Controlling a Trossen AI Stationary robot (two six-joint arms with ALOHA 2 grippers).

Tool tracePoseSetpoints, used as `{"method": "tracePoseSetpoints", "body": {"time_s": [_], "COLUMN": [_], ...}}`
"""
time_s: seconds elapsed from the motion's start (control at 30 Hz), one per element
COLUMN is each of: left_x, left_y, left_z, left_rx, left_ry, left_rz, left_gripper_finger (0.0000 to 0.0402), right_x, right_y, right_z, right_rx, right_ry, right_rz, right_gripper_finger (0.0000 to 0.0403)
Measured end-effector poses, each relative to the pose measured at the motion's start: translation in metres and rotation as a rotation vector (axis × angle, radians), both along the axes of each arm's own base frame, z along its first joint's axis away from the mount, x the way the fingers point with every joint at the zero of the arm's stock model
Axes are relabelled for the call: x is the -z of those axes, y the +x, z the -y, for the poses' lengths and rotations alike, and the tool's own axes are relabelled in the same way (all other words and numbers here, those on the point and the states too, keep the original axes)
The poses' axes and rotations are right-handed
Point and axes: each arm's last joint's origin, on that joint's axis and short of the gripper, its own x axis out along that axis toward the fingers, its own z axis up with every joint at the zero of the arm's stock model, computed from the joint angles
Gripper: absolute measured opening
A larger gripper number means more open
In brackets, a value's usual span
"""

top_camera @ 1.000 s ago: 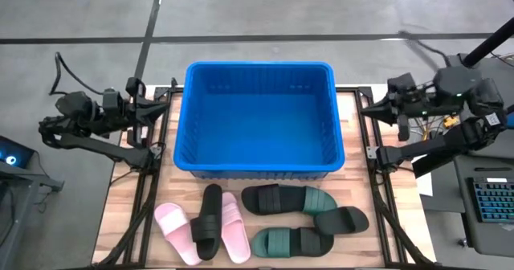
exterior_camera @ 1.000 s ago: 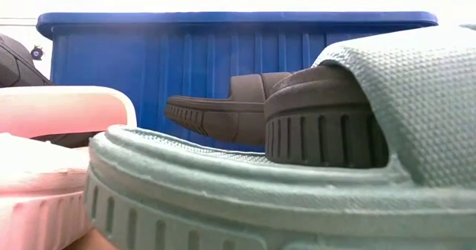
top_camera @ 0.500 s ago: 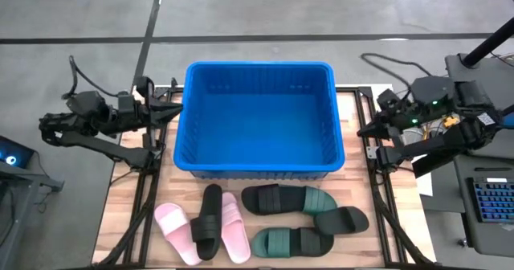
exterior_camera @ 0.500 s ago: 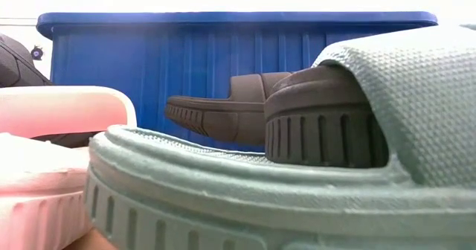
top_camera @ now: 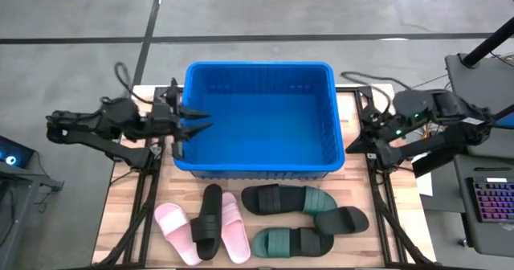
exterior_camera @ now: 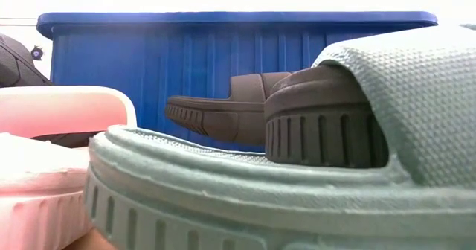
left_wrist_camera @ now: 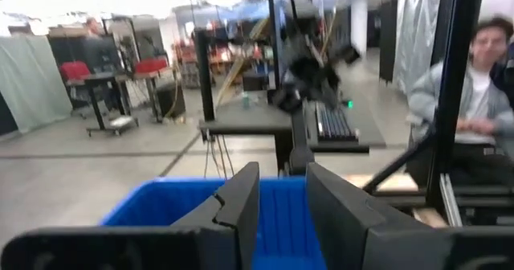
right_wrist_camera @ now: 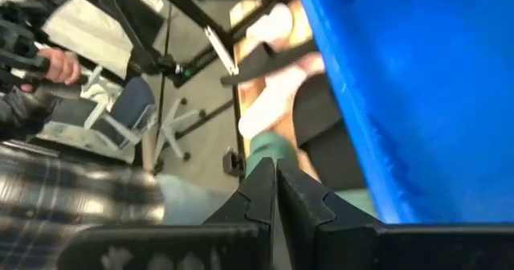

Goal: Pick and place slides into bin
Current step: Put the black slipper into the blue bin

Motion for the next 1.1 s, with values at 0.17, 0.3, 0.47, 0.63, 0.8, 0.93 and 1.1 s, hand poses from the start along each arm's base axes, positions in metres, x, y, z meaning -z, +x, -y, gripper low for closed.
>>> {"method": "tracePoseSetpoints", "body": {"time_s": [0.17,0.3,0.47,0.63,0.8,0.93,1.1], "left_x": [-0.004,-0.007,0.0,0.006,0.012,0.02,0.027], "left_y": [-0.012,-0.019,-0.028,-0.032,-0.032,-0.035,-0.041], "left_z": [-0.002,-0.002,-0.002,0.0,0.004,0.009,0.01], "left_rx": [0.007,0.065,0.107,0.185,0.326,0.508,0.574], "left_ry": [-0.003,-0.006,0.001,-0.08,-0.085,-0.136,-0.218], "left_rz": [0.033,0.053,-0.037,-0.138,-0.239,-0.302,-0.388], "left_gripper_finger": [0.0091,0.0091,0.0091,0.0091,0.0091,0.0091,0.0091], "right_x": [0.013,0.014,0.018,0.02,0.021,0.021,0.023], "right_y": [0.013,0.027,0.045,0.067,0.093,0.11,0.125], "right_z": [-0.011,-0.02,-0.031,-0.043,-0.057,-0.065,-0.074], "right_rx": [0.032,0.072,0.149,0.206,0.197,0.185,0.172], "right_ry": [0.067,0.101,0.073,0.049,0.046,0.024,-0.031], "right_rz": [-0.019,0.048,0.041,0.003,-0.007,-0.019,-0.023], "right_gripper_finger": [0.0009,0.0009,0.0009,0.0009,0.0009,0.0009,0.0009]}}
